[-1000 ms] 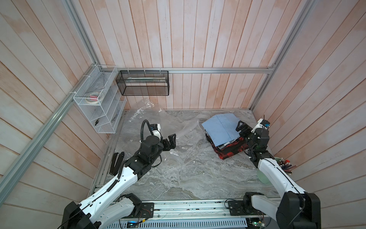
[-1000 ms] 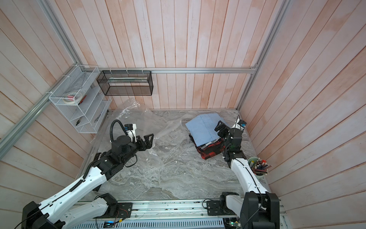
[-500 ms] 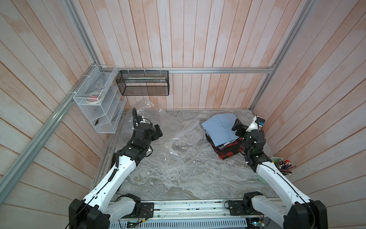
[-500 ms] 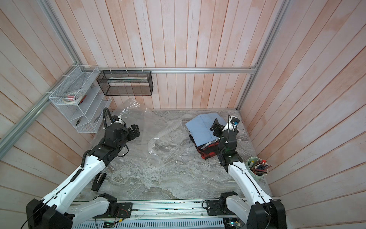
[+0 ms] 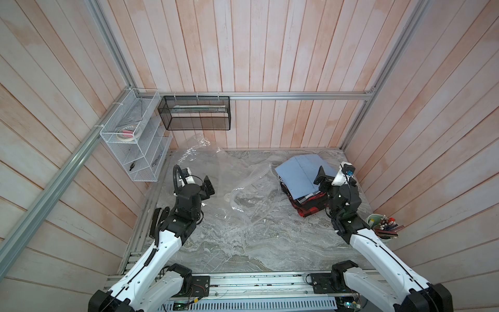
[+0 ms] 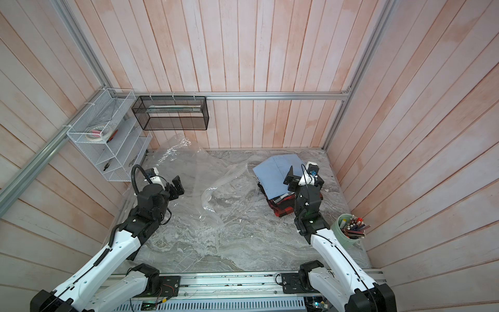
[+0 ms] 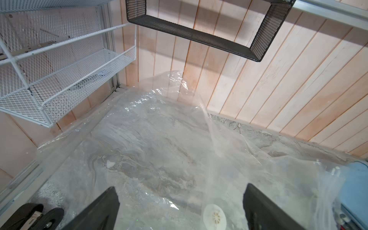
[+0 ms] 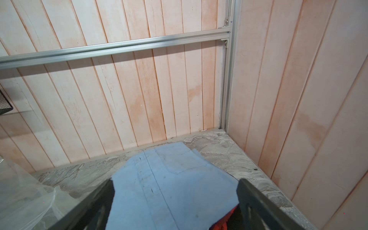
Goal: Take the shirt out of the vacuum bag
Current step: Reset both arms
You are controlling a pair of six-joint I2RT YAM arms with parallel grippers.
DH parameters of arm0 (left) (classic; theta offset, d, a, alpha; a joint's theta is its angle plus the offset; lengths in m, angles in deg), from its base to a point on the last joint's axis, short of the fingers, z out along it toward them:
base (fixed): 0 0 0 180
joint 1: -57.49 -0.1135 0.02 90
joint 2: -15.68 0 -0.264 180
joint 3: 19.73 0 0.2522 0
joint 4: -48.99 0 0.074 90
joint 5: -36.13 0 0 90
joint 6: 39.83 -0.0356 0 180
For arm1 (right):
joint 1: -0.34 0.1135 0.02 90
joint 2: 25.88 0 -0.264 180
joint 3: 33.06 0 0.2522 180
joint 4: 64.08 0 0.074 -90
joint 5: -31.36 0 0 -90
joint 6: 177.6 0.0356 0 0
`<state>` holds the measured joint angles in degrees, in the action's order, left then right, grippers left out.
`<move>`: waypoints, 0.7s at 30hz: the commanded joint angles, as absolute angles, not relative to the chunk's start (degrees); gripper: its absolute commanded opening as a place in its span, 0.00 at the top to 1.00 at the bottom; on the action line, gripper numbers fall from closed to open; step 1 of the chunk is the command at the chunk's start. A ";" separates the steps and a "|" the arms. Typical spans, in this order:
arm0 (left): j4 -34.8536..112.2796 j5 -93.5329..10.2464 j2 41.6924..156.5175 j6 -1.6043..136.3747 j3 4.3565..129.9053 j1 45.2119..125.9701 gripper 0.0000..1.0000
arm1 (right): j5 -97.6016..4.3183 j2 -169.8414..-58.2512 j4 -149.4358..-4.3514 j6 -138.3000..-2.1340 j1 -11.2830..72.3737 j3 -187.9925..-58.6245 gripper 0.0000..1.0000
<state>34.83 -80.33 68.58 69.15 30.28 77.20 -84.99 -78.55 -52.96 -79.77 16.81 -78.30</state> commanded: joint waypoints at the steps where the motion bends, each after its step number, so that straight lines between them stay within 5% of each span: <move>1: 47.20 -80.41 66.34 63.71 25.47 75.00 0.00 | -88.81 -76.53 -52.65 -80.21 16.91 -75.78 0.02; 7: 55.83 -77.56 67.01 57.52 19.42 71.80 0.00 | -90.46 -75.44 -55.97 -78.48 16.43 -73.19 0.02; 21: 75.78 -66.22 71.79 52.37 7.91 64.40 0.00 | -83.66 -64.86 -28.26 -82.06 13.28 -47.74 0.02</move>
